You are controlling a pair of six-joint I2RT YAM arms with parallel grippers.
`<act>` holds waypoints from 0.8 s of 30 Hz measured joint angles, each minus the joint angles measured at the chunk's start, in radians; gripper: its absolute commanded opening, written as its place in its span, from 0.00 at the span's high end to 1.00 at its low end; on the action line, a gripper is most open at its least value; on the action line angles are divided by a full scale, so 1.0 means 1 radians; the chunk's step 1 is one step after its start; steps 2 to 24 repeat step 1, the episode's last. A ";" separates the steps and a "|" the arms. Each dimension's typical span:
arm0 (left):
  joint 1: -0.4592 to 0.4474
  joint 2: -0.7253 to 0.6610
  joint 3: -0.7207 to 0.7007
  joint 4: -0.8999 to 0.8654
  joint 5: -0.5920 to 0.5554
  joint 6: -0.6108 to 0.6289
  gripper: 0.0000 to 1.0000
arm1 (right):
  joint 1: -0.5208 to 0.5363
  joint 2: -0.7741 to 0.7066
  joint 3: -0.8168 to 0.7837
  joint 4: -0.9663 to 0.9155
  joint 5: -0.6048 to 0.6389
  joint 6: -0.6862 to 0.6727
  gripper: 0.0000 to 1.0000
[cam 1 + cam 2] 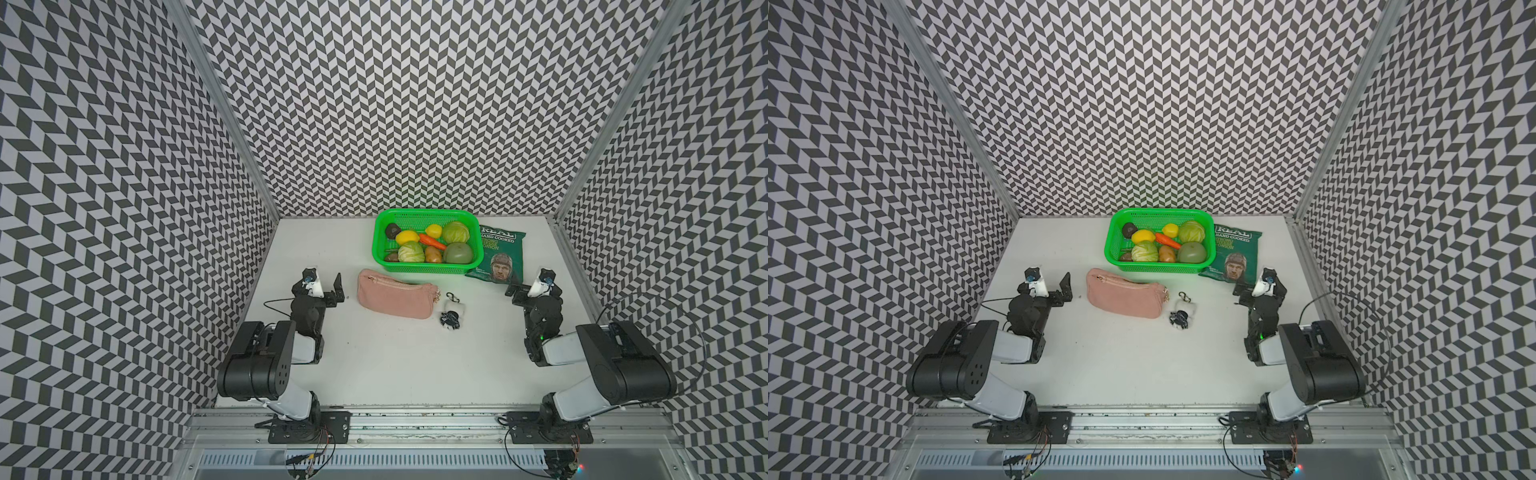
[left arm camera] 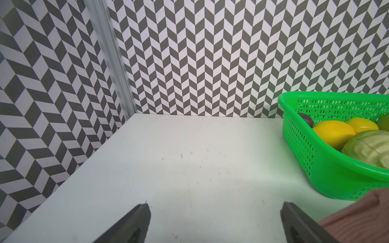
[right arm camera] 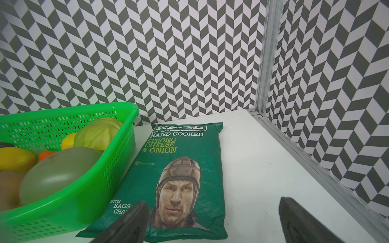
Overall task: Remove the decoration from the bag
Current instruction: Reset both arms
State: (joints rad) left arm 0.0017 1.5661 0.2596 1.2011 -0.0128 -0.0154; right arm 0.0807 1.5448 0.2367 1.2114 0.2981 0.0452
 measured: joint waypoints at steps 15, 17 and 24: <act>0.000 0.000 0.000 0.000 0.000 0.000 0.00 | 0.000 0.000 0.000 0.000 0.000 0.000 0.00; 0.000 0.000 0.000 0.000 0.000 0.000 0.00 | 0.000 0.000 0.000 0.000 0.000 0.000 0.00; 0.000 0.000 0.000 0.000 0.000 0.000 0.00 | 0.000 0.000 0.000 0.000 0.000 0.000 0.00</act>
